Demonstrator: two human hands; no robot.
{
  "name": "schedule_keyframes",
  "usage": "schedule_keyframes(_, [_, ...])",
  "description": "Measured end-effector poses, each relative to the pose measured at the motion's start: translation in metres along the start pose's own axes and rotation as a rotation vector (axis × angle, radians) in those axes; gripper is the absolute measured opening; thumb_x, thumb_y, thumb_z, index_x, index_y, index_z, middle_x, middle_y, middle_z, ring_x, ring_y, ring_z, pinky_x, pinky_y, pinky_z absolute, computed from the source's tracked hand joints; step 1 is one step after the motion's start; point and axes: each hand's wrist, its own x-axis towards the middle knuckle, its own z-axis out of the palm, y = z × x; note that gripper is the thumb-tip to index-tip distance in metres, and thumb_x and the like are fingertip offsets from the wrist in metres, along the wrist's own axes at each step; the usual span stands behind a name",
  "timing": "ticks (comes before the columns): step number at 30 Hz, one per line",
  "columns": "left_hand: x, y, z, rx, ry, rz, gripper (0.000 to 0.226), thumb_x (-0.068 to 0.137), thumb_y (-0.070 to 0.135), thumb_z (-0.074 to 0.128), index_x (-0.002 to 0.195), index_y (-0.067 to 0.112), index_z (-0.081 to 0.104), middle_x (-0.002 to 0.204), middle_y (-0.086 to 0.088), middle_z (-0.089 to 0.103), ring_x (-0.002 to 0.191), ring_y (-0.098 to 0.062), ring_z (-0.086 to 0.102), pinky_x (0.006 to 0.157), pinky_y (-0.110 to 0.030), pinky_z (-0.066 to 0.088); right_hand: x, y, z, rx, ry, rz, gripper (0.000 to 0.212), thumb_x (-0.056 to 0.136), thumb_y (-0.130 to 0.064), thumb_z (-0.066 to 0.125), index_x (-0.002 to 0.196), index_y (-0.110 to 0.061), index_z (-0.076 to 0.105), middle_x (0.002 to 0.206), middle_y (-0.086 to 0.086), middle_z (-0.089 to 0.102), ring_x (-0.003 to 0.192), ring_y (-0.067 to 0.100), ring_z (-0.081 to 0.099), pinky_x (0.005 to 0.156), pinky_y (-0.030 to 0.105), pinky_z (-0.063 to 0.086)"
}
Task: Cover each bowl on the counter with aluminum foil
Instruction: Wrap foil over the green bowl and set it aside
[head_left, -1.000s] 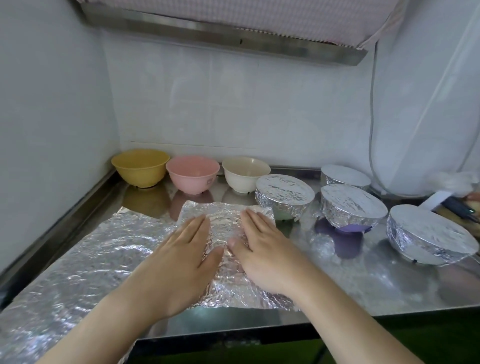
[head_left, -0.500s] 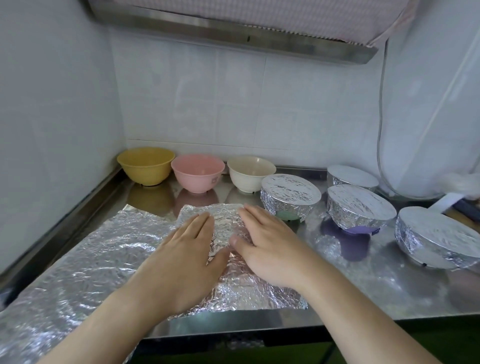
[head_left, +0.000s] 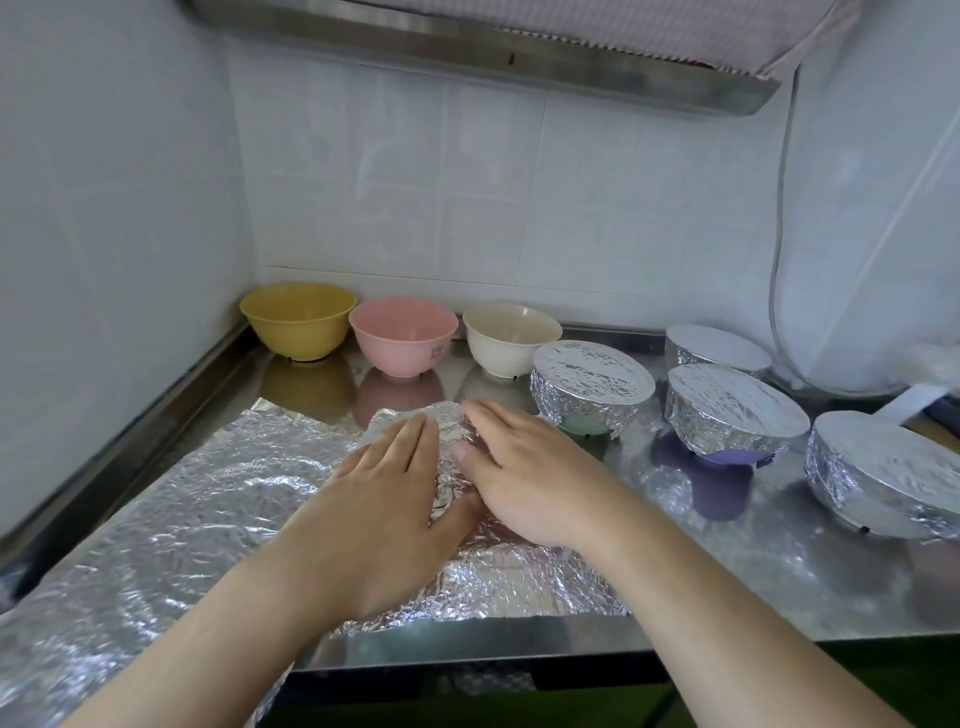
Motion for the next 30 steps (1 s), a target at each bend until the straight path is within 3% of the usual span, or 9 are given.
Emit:
schedule_keyframes(3, [0.001,-0.001,0.004,-0.020,0.040,0.022,0.085,0.102,0.069,0.015,0.165,0.021,-0.014,0.174,0.007,-0.015,0.157,-0.005,-0.018,0.124,-0.025,-0.010,0.011,-0.005,0.007,-0.006,0.005,-0.062,0.056,0.113,-0.046,0.023,0.167,-0.032,0.022,0.175,-0.015,0.016,0.161,0.006,0.010,0.132,0.040,0.010])
schedule_keyframes(8, [0.003,-0.004,0.007,-0.064,0.074,0.036,0.082,0.102,0.066,0.017,0.166,0.022,-0.011,0.174,0.009,-0.008,0.157,-0.002,-0.014,0.126,-0.024,-0.006,0.018,-0.006,0.021,-0.011,0.083,-0.050,0.049,0.107,-0.048,0.018,0.147,-0.037,0.043,0.155,-0.019,0.046,0.147,0.007,0.037,0.120,0.049,0.033])
schedule_keyframes(12, [0.002,-0.002,0.006,-0.030,0.040,0.007,0.084,0.102,0.066,0.015,0.166,0.018,-0.013,0.174,0.005,-0.013,0.157,-0.005,-0.017,0.125,-0.025,-0.008,0.014,-0.001,0.016,0.000,0.035,-0.031,0.052,0.111,-0.048,0.020,0.160,-0.037,0.032,0.170,-0.015,0.029,0.158,0.009,0.021,0.128,0.048,0.022])
schedule_keyframes(16, [0.000,0.000,0.002,-0.008,0.016,-0.019,0.084,0.104,0.066,0.016,0.165,0.017,-0.014,0.174,0.003,-0.015,0.158,-0.008,-0.018,0.121,-0.024,-0.010,-0.005,-0.001,0.010,0.057,0.020,0.077,0.061,0.113,-0.048,0.019,0.166,-0.019,0.023,0.173,-0.003,0.021,0.160,0.012,0.012,0.131,0.042,0.011])
schedule_keyframes(19, [0.001,0.002,0.003,-0.022,0.044,-0.022,0.082,0.105,0.062,0.019,0.166,0.016,-0.011,0.175,0.002,-0.011,0.159,-0.009,-0.014,0.121,-0.023,-0.009,-0.014,0.000,0.023,-0.074,0.046,0.066,0.078,0.104,-0.056,-0.001,0.165,-0.012,0.022,0.175,0.002,0.017,0.162,0.014,0.005,0.131,0.044,0.010])
schedule_keyframes(26, [0.000,0.002,0.005,-0.020,0.048,-0.013,0.080,0.106,0.058,0.018,0.166,0.014,-0.010,0.175,0.001,-0.009,0.159,-0.008,-0.014,0.121,-0.021,-0.009,-0.031,-0.010,0.019,0.047,0.108,0.131,0.068,0.112,-0.053,0.018,0.170,-0.022,0.001,0.178,-0.006,-0.005,0.162,0.009,-0.011,0.129,0.030,-0.010])
schedule_keyframes(30, [0.002,0.001,0.005,-0.028,0.047,-0.005,0.079,0.105,0.057,0.017,0.167,0.014,-0.006,0.175,0.001,-0.006,0.159,-0.008,-0.011,0.124,-0.023,-0.005,-0.038,-0.012,0.027,-0.014,0.139,0.134,0.068,0.111,-0.056,0.018,0.170,-0.025,0.001,0.178,-0.006,-0.007,0.162,0.008,-0.013,0.131,0.034,-0.008])
